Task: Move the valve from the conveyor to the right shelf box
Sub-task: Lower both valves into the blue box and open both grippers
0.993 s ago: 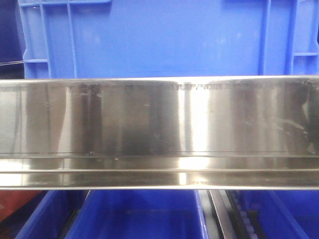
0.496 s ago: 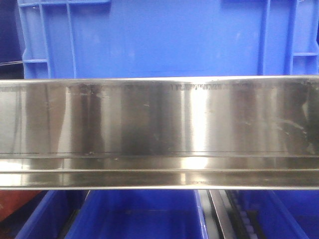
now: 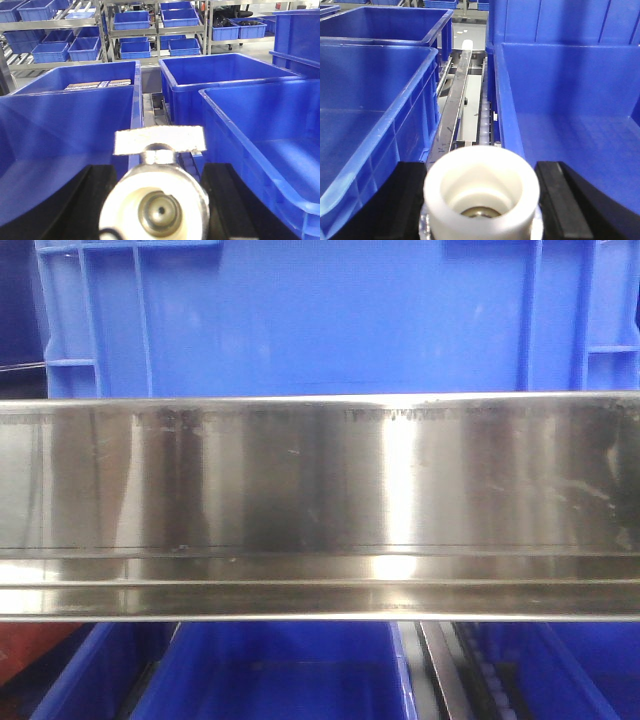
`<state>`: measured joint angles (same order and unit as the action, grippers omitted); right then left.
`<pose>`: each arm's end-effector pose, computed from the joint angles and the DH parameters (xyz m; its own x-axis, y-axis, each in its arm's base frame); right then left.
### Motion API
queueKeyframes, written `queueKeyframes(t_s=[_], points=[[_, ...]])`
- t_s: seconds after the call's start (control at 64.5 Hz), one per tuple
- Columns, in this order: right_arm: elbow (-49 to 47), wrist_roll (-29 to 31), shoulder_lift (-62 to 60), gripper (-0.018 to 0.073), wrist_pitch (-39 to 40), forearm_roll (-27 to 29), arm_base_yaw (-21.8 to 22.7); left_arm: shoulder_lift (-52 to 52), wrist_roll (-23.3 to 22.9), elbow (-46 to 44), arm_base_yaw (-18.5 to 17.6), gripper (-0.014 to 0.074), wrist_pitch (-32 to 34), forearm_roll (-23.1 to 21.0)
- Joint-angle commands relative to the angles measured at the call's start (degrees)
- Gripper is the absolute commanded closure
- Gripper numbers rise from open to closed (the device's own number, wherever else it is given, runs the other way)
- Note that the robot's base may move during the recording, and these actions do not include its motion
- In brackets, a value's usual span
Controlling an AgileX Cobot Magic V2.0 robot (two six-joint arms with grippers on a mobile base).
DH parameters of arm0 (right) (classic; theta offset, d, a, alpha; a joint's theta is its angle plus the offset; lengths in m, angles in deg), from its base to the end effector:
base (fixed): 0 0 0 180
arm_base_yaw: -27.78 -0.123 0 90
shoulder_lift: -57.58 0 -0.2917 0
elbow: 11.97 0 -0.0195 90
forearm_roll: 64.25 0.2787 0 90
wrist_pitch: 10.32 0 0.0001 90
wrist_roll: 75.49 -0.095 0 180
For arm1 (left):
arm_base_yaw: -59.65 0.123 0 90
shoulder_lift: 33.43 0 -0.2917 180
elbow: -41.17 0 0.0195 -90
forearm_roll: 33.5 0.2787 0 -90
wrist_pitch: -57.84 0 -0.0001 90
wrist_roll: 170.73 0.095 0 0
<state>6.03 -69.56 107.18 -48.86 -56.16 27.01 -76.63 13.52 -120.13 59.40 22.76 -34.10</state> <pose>0.1521 0.0104 0.4434 -0.2740 0.0035 -0.9617 -0.0957 0.9949 0.0309 0.1183 -0.0011 0.4595 -0.1206 0.0661 -0.9905 0.0183 0.9978 0.0643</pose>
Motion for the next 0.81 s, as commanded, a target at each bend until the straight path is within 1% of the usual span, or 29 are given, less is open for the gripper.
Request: queueKeyframes(t_s=[0.0, 0.078, 0.202, 0.279, 0.357, 0.403, 0.481, 0.558, 0.62, 0.729, 0.791], points=[[-1.09, 0.15, -0.30, 0.0713, 4.38, -0.18, -0.02, 0.38, -0.42, -0.71, -0.19, 0.0708, 3.27, -0.55], [-1.09, 0.15, -0.29, 0.0713, 4.52, -0.18, -0.02, 0.38, -0.42, -0.71, -0.19, 0.0708, 3.27, -0.76], [-1.18, 0.15, -0.29, 0.0713, 8.24, 0.06, -0.02, -0.58, -0.42, -1.04, -0.19, 0.0708, 5.04, -0.76], [-2.66, 0.15, -0.29, 0.0713, 9.00, 0.21, -0.02, -2.59, -0.42, -2.66, -2.57, 0.0708, 5.76, -0.15], [-5.60, 0.15, 1.48, 0.0713, 8.87, 1.78, -0.55, -6.43, 0.33, -6.84, -7.18, 0.0708, 5.81, 0.24], [-7.78, 0.15, 3.04, 0.0713, 8.62, 2.33, -1.42, -9.13, 0.33, -9.22, -9.69, 0.0708, 5.57, 0.59], [-12.07, 0.15, 5.61, 0.0713, 8.62, 2.33, -3.54, -14.26, 0.33, -15.57, -13.80, 0.0708, 3.77, 0.93], [-17.49, 0.15, 9.34, 0.0713, 8.37, 2.55, -7.23, -21.46, 0.33, -23.47, -18.39, 0.0708, 0.69, 0.93], [-21.78, 0.15, 12.29, 0.0713, 7.72, 2.55, -10.20, -26.38, 0.33, -28.03, -21.24, 0.0708, -1.42, 0.93], [-28.85, 0.15, 18.15, 0.0713, 7.33, 2.55, -16.19, -35.16, 0.33, -36.69, -25.94, 0.0708, -4.17, 0.93], [-31.95, 0.15, 21.73, 0.0713, 7.18, 2.55, -19.15, -38.93, 0.33, -40.34, -27.68, 0.0708, -5.17, 0.93]])
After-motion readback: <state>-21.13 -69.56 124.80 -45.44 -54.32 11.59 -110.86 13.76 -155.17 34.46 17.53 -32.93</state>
